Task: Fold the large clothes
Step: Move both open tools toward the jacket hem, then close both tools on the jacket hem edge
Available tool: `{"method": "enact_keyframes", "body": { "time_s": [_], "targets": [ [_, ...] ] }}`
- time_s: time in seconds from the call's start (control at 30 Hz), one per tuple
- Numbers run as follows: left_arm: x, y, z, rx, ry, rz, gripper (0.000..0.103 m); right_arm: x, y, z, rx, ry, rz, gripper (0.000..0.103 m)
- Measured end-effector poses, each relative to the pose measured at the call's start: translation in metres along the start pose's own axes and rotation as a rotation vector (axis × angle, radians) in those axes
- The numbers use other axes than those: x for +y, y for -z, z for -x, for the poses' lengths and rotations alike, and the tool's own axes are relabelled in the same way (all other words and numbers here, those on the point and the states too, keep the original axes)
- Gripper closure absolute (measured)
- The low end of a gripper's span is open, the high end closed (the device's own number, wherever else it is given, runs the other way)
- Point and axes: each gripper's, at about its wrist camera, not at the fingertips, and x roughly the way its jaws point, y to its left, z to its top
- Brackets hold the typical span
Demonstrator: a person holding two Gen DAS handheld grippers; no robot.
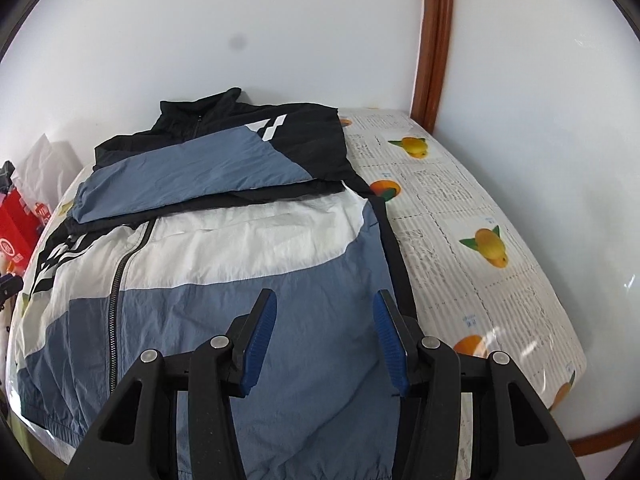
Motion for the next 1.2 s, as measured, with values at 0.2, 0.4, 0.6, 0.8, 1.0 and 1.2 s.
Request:
{"method": "enact_keyframes", "body": {
  "time_s": [0.2,0.4,0.6,0.8,1.0,1.2],
  "targets": [
    [-0.004,0.014,0.001,0.009,-0.015,0.004,0.062,-0.008,0.009,-0.003,-0.002,-0.001,-0.003,0.053],
    [0.002,0.03,0.009,0.0,-0.018,0.077,0.054,-0.031,0.023,-0.011,0.023,-0.045,-0.015,0.05],
    [0.011,0.047,0.021,-0.004,-0.064,0.137,0.042,-0.051,0.046,-0.015,0.046,-0.052,0.016,0.038],
    [0.026,0.069,0.017,0.027,-0.08,0.168,0.042,-0.066,0.067,-0.029,0.087,-0.091,-0.009,0.038],
    [0.041,0.082,0.001,0.062,-0.1,0.193,0.042,-0.062,0.075,-0.041,0.089,-0.122,-0.014,0.043],
    [0.049,0.091,-0.012,0.093,-0.085,0.191,0.042,-0.052,0.079,-0.05,0.075,-0.091,-0.013,0.055]
  ]
}}
